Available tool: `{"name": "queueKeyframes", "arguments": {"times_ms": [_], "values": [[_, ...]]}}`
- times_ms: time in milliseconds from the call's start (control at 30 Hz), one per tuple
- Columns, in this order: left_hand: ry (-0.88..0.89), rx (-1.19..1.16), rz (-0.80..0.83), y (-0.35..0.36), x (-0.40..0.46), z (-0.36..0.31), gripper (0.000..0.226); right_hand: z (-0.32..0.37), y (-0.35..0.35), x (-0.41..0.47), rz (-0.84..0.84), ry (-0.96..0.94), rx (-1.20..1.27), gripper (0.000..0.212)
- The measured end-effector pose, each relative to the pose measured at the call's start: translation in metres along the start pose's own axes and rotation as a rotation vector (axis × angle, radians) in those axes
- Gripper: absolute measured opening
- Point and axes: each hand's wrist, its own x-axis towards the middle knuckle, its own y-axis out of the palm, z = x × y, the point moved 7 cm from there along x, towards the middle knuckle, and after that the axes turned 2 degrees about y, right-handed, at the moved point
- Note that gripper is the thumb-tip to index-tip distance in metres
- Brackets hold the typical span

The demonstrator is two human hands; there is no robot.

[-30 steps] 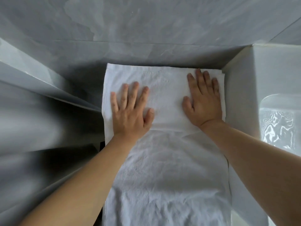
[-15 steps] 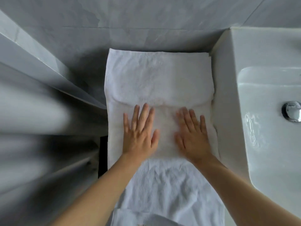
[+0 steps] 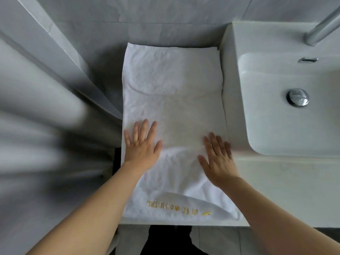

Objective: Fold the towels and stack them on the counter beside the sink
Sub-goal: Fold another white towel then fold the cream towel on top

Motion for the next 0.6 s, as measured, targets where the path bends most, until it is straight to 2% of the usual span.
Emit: {"name": "queueKeyframes", "arguments": {"times_ms": [100,200,333,400,500,600], "values": [[0.159,-0.119,-0.037,-0.005,-0.056,-0.018,0.073,0.003,0.008,-0.049,0.067,-0.078,0.048,0.090],[0.296,-0.133,0.074,0.011,-0.104,-0.034,0.065,0.013,0.009,-0.087,0.156,-0.195,0.036,0.091],[0.306,-0.029,0.211,0.032,-0.137,-0.030,0.058,0.011,0.009,-0.111,0.314,-0.257,0.063,0.102],[0.297,0.041,0.245,0.035,-0.145,-0.027,0.045,0.012,0.013,-0.121,0.436,-0.314,-0.062,0.084],[0.305,0.121,0.279,0.030,-0.154,-0.030,0.013,0.012,0.023,-0.132,0.546,-0.291,-0.214,0.032],[0.266,0.118,0.427,0.029,-0.168,-0.036,0.014,0.011,0.018,-0.137,0.604,-0.136,-0.149,0.027]]}}
